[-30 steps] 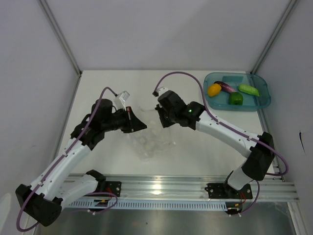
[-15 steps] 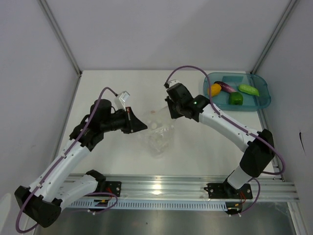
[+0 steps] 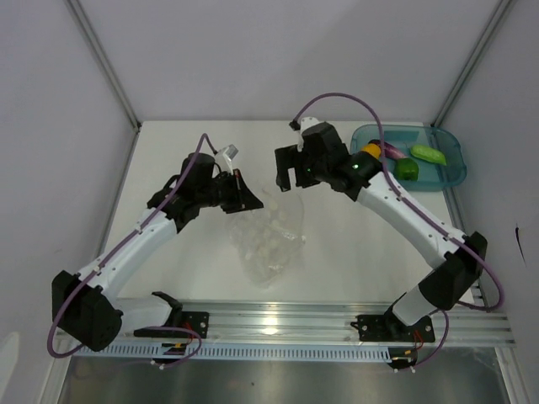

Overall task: Place the food in the zip-top bag and seal the zipper
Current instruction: Pick up the fake vegetable from the bin.

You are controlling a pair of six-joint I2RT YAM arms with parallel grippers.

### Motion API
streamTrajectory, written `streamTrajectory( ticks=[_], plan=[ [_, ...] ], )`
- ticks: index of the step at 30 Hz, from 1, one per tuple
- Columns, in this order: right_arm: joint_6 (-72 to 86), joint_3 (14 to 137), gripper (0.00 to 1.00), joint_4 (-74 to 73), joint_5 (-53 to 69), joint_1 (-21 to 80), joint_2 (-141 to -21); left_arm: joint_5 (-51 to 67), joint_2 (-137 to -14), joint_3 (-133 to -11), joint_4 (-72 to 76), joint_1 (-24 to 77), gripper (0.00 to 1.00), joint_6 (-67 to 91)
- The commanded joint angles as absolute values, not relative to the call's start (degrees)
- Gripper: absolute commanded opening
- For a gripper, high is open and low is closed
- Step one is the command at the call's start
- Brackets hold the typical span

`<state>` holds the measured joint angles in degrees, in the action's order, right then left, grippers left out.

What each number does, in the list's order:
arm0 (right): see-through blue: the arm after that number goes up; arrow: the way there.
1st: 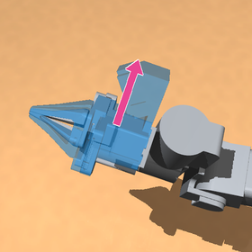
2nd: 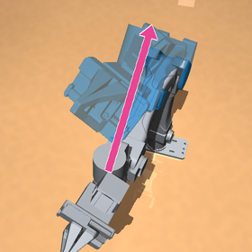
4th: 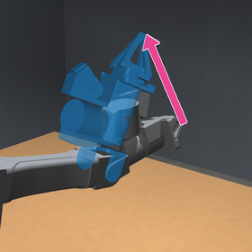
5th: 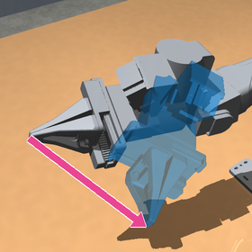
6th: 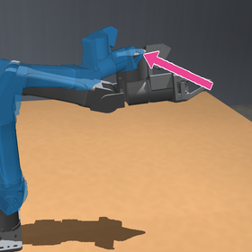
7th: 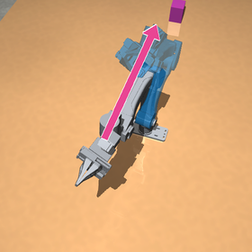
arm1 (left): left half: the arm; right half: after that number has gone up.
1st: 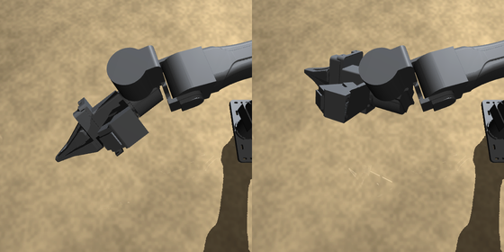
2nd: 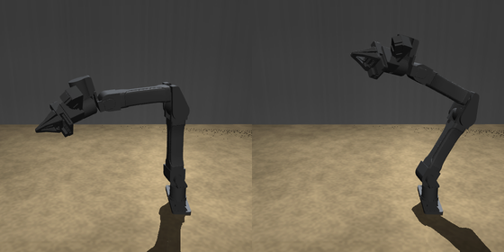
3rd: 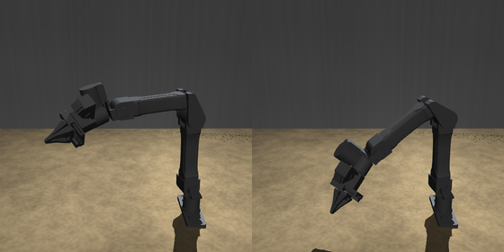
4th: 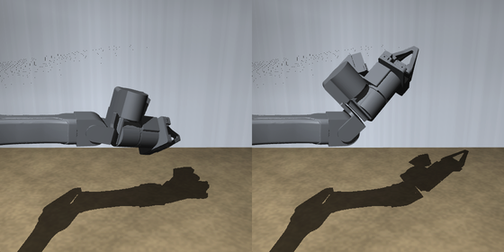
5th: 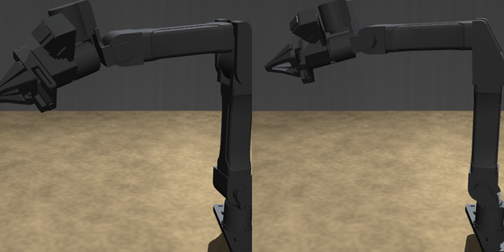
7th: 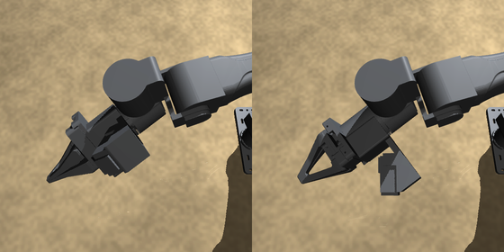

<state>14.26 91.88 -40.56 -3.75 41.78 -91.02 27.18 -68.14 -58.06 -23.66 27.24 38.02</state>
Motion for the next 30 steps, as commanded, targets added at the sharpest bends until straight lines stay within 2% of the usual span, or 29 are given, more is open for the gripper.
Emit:
streamTrajectory(
  ticks=[1,6,12,17,22,27,30],
  plan=[
    [17.5,96.1,0.93,-40.7,-3.4,36.4,-84.6,26.4,-69.3,-61.8,-20.0,27.0,0.01,38.5],
    [19.7,98.0,0.94,-39.2,-0.7,21.1,-86.4,27.8,-71.2,-62.7,-19.2,27.0,0.01,38.5],
    [19.1,100.1,0.99,-35.4,-1.3,5.3,-94.9,29.9,-69.4,-60.0,-17.1,27.0,0.00,39.3],
    [8.5,104.2,0.99,-35.6,-6.0,0.7,-104.2,30.3,-69.3,-59.6,-17.1,27.0,0.01,38.5],
    [2.9,114.7,0.99,-43.8,-10.2,-3.1,-117.4,31.1,-69.9,-59.9,-17.8,27.0,0.01,37.1],
    [0.4,113.9,0.99,-42.3,-17.0,-3.8,-119.4,32.3,-70.9,-59.7,-17.7,27.0,0.01,36.7],
    [-1.2,114.6,0.99,-42.2,-17.1,-4.5,-120.7,33.5,-72.2,-59.8,-17.1,27.0,0.00,36.9]
  ],
)
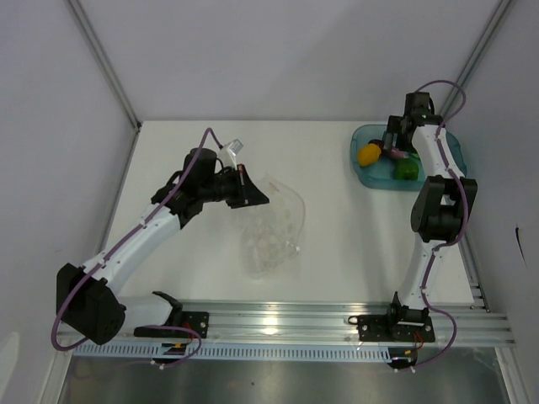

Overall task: Place the food in the zip-top bag and seal the zipper
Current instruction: Pick up the fake vegetable from the bin.

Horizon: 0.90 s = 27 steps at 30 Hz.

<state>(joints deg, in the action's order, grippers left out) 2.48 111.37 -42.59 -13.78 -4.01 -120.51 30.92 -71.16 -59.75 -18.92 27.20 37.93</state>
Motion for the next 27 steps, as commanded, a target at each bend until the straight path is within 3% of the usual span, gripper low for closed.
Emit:
streamTrajectory(
  ticks=[1,22,27],
  plan=[
    [-1.4,115.0,0.99,-42.8,-18.1,-4.7,-121.4,33.9,-72.5,-59.6,-17.1,27.0,0.01,36.9],
    [-0.3,109.3,0.99,-40.0,-12.3,-6.4,-127.7,34.5,-74.5,-62.0,-18.7,27.0,0.00,35.8],
    [-0.3,109.0,0.90,-40.5,-14.7,-6.4,-128.0,34.3,-74.9,-61.8,-19.1,27.0,0.00,35.7]
  ],
)
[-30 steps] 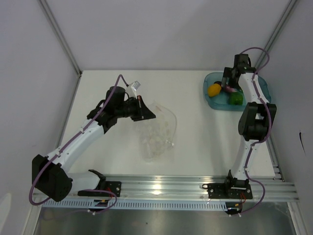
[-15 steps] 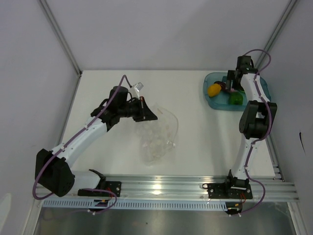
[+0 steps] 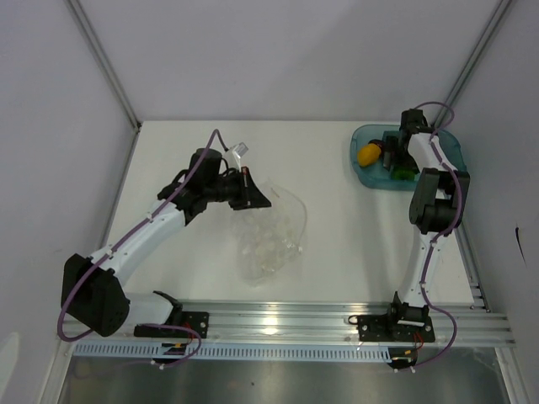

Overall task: Place the food in the zip-top bag and seal the zipper
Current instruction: Pick up the fake vegetable from the bin, then place the fake vegetable in the zipper food storage bag.

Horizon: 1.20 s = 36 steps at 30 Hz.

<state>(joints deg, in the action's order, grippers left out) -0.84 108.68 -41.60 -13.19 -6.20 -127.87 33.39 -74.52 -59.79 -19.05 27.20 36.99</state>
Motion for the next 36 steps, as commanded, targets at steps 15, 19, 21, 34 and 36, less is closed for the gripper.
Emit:
streamTrajectory(
  ticks=[15,19,21,34,36],
  plan=[
    [5.8,106.4,0.01,-40.8,-16.2,-5.4,-117.7,32.9,-74.5,-62.4,-20.6,27.0,0.00,35.2],
    [8.2,104.8,0.01,-42.4,-12.1,2.6,-107.4,32.8,-74.8,-62.3,-20.4,27.0,0.01,35.3],
    [8.7,103.5,0.01,-43.5,-7.8,6.1,-103.9,32.8,-75.1,-62.6,-20.2,27.0,0.01,35.5],
    [14.5,90.3,0.02,-42.2,10.8,32.5,-80.6,32.0,-74.5,-62.4,-20.7,27.0,0.00,35.7],
    [15.4,88.4,0.06,-41.4,12.9,35.4,-78.7,32.2,-74.4,-62.4,-20.6,27.0,0.01,36.1]
  ],
)
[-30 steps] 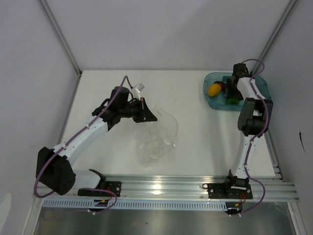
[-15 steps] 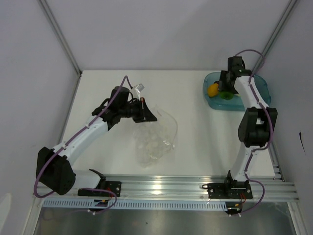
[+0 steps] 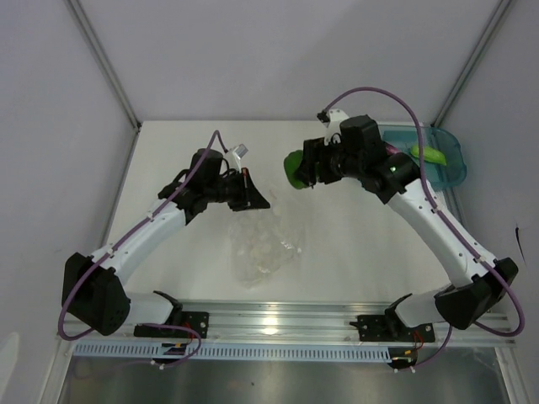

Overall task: Place the food in the zip-top bag and seal the zipper
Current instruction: Place the fake vegetable in the zipper food storage bag.

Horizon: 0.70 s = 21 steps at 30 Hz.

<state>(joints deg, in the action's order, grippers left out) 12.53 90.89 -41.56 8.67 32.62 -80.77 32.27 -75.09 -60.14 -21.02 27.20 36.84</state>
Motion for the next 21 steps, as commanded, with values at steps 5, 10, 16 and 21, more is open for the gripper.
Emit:
streamTrajectory(
  ticks=[5,10,16,21],
  plan=[
    [15.7,82.5,0.09,-40.8,14.6,40.1,-77.3,32.6,-73.7,-62.2,-20.2,27.0,0.01,36.8],
    [17.2,78.2,0.08,-38.9,15.5,42.5,-75.7,32.3,-72.7,-61.9,-20.6,27.0,0.01,37.1],
    [17.7,76.6,0.46,-38.1,17.1,44.6,-76.1,32.5,-71.5,-61.3,-20.2,27.0,0.01,38.0],
    [17.2,77.9,0.99,-38.9,12.3,45.1,-76.1,32.6,-70.2,-60.7,-20.3,27.1,0.01,38.1]
  ],
)
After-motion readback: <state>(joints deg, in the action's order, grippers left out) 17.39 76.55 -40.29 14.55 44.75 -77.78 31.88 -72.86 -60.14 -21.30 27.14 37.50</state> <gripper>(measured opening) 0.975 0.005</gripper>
